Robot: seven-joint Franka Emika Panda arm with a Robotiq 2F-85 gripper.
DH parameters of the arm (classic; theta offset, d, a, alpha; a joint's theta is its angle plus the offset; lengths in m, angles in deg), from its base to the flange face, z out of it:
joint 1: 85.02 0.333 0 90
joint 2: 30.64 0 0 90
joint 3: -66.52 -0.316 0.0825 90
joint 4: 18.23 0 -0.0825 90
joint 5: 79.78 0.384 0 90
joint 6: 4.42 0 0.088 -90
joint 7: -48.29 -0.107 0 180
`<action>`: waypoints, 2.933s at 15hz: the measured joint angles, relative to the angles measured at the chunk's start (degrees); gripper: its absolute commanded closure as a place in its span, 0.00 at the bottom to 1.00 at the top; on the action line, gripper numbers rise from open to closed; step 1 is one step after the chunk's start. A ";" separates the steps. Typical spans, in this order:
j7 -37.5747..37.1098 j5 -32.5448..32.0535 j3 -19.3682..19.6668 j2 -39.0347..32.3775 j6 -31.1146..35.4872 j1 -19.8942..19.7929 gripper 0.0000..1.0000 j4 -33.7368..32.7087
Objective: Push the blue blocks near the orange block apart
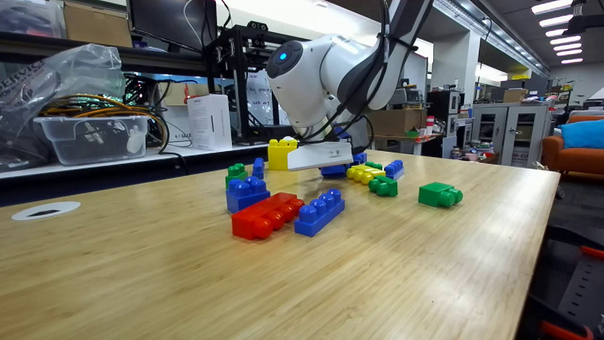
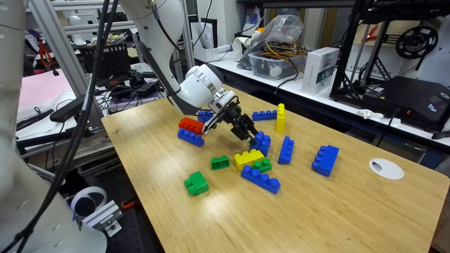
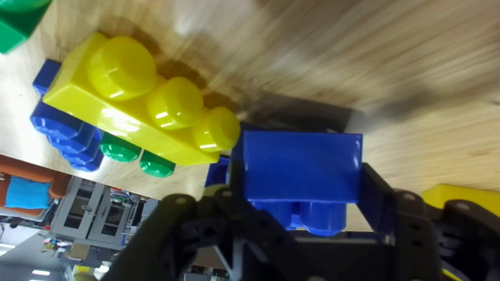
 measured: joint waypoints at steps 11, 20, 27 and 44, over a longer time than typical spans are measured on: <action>-3.45 -3.76 0.27 -1.64 -2.50 -0.59 0.53 -0.99; -4.18 -3.91 0.27 -2.40 -3.05 -1.31 0.00 -1.12; -4.17 -3.69 -0.08 -2.27 -3.18 -1.34 0.00 -1.42; 35.17 31.30 -3.96 20.86 19.23 -7.52 0.00 14.10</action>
